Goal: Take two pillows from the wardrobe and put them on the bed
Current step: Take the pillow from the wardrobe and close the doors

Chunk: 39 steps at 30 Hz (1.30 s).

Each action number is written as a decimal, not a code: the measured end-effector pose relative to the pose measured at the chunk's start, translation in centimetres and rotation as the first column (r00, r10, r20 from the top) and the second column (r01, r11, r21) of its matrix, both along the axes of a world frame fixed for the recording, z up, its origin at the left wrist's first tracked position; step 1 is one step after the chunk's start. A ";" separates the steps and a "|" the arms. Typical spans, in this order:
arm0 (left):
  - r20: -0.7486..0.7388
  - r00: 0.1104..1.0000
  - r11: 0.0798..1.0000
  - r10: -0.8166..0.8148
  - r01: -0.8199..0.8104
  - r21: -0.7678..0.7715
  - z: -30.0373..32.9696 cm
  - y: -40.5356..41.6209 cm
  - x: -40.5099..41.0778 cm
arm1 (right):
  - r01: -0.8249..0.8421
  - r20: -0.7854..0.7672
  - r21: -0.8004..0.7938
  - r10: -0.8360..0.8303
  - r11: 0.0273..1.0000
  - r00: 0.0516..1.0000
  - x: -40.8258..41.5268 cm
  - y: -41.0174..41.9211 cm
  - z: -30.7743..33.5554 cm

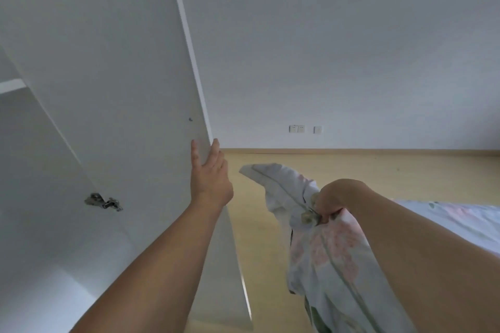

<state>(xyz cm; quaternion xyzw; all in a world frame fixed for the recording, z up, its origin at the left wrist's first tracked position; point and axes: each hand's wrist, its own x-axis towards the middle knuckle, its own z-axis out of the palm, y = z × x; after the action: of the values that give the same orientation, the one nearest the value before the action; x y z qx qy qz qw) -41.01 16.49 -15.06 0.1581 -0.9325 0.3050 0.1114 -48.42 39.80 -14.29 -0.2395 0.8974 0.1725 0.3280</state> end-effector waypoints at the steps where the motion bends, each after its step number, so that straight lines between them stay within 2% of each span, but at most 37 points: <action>1: -0.033 0.999 0.999 -0.033 0.033 0.008 -0.3 -0.3 0.5 | 0.012 -0.011 -0.017 -0.012 1.000 1.000 -0.2 -0.3 -0.3; 4: -0.157 0.971 0.983 -0.182 0.185 0.005 -1.3 -1.4 2.5 | -0.018 0.063 -0.037 0.020 0.999 0.998 0.0 -2.2 -0.7; 8: -0.309 0.871 0.923 -0.383 0.377 -0.081 -2.7 -2.9 5.4 | -0.129 0.090 0.018 0.127 0.992 0.988 1.2 -4.7 -1.5; 13: -0.392 0.763 0.857 -0.513 0.482 -0.183 -4.0 -4.8 9.3 | -0.264 0.110 0.098 0.253 0.960 0.961 4.1 -8.7 -2.8; 16: -0.392 0.740 0.837 -0.546 0.505 -0.212 -4.5 -6.0 12.0 | -0.297 0.123 0.115 0.283 0.948 0.951 6.4 -11.2 -3.2; 23: -0.336 0.798 0.864 -0.500 0.488 -0.124 -5.3 -9.1 18.7 | -0.416 0.216 0.142 0.382 0.898 0.899 12.7 -16.7 -3.2; 28: -0.388 0.782 0.873 -0.489 0.440 -0.212 -5.8 -11.7 23.1 | -0.454 0.198 0.109 0.428 0.884 0.882 16.8 -19.5 -3.5; 32: -0.414 0.778 0.880 -0.473 0.390 -0.272 -6.0 -14.1 26.8 | -0.425 0.249 0.097 0.392 0.900 0.886 20.1 -21.6 -3.0; 35: -0.415 0.818 0.914 -0.399 0.319 -0.251 -6.2 -16.0 29.8 | -0.485 0.246 0.078 0.454 0.871 0.856 22.6 -23.4 -2.5; 39: -0.383 0.901 0.975 -0.203 0.149 -0.167 -6.0 -18.3 33.8 | -0.558 0.205 0.135 0.528 0.819 0.824 25.7 -26.0 -2.8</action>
<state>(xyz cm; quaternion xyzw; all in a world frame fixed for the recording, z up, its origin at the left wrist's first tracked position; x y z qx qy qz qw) -7.18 -1.82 -21.05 0.1239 -0.8783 0.3167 0.3360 -22.71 13.83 -17.04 -0.4664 0.7421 0.3239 0.3562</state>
